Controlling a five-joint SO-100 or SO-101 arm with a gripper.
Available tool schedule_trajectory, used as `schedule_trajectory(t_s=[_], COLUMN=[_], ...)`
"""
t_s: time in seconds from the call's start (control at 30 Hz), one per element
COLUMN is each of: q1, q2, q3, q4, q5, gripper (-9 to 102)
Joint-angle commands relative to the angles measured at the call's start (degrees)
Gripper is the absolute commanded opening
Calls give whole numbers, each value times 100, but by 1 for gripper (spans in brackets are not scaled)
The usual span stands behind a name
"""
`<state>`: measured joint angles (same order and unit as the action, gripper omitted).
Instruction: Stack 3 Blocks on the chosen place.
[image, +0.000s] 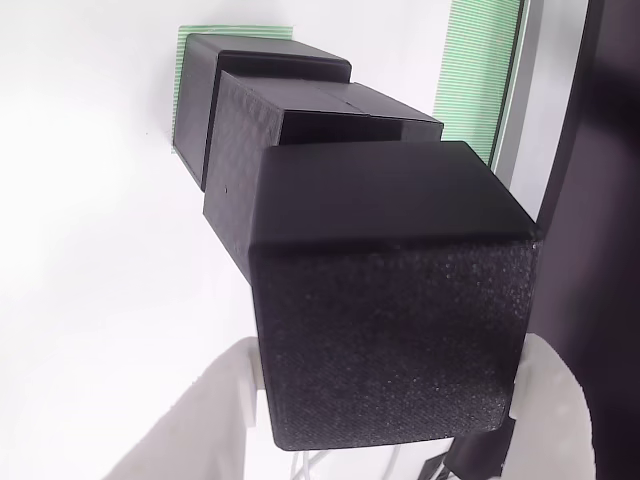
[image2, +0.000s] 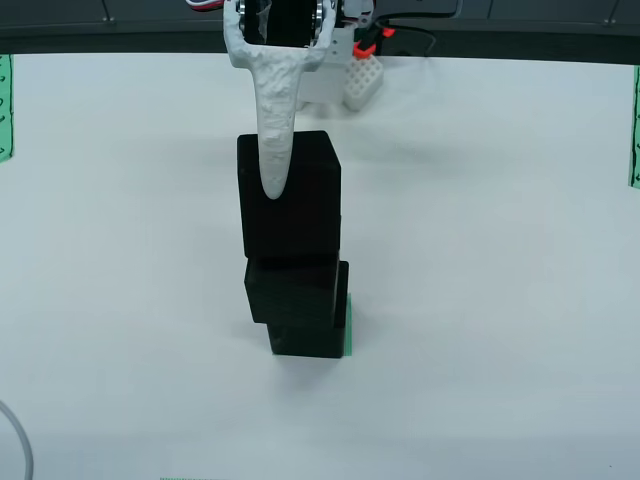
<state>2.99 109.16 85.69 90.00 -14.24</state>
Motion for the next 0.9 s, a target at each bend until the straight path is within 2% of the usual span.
schedule_trajectory(t_s=[0.0,0.17,0.43,0.67,0.77,0.87], q1=[18,18,35,114,88,88], q2=[229,229,272,1143,1749,2399], q3=[-18,0,-35,-70,-97,97], q4=[18,18,18,18,18,-149], q5=[-44,-53,-62,-62,-62,26], gripper=[29,33,33,32,25,14])
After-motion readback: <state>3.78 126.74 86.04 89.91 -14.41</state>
